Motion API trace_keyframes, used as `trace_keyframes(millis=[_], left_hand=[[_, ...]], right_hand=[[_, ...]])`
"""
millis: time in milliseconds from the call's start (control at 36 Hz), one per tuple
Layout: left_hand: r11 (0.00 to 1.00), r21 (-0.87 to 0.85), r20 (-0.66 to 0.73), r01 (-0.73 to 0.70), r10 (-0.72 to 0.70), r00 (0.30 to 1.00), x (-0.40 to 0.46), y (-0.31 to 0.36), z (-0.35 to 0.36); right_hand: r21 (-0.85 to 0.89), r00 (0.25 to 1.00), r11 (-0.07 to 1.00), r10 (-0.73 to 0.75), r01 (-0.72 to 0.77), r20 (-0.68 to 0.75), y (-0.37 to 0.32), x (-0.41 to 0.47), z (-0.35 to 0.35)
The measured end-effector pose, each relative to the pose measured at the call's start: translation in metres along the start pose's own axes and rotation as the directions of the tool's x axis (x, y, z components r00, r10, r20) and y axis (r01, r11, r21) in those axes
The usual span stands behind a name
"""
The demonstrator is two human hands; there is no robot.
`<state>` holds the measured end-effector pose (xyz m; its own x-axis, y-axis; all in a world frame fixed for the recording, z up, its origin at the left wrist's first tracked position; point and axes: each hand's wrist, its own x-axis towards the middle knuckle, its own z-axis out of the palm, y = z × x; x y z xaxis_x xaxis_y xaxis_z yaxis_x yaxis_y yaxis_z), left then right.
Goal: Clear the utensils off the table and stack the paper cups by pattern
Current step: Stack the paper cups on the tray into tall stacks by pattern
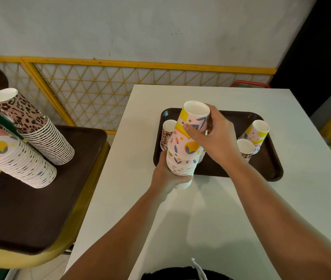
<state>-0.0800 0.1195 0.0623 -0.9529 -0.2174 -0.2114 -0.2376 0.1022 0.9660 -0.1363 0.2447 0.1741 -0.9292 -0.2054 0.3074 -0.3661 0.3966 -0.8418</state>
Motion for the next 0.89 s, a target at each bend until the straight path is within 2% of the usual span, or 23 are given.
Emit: trace_keyframes(millis=[139, 250, 389, 583, 889], left_hand=[[1.0, 0.002, -0.002, 0.016, -0.016, 1.0, 0.001, -0.001, -0.001], [1.0, -0.011, -0.011, 0.021, -0.021, 1.0, 0.001, -0.004, -0.004], [0.999, -0.038, -0.037, 0.03, -0.032, 0.999, 0.003, -0.008, -0.007], [0.999, -0.017, -0.046, 0.029, -0.03, 0.999, 0.004, -0.007, -0.006], [0.999, -0.017, -0.024, 0.031, -0.032, 0.999, 0.005, -0.004, -0.003]], right_hand=[[0.068, 0.993, 0.998, 0.001, 0.006, -0.116, -0.012, 0.01, -0.01], [0.234, 0.957, 0.972, 0.046, 0.023, -0.285, -0.021, 0.024, -0.022], [0.232, 0.904, 0.97, 0.04, 0.067, -0.425, -0.008, 0.038, -0.028], [-0.052, 0.938, 0.999, -0.013, -0.005, -0.346, 0.034, 0.03, -0.004], [-0.229, 0.99, 0.964, 0.12, -0.135, -0.079, 0.07, 0.014, 0.013]])
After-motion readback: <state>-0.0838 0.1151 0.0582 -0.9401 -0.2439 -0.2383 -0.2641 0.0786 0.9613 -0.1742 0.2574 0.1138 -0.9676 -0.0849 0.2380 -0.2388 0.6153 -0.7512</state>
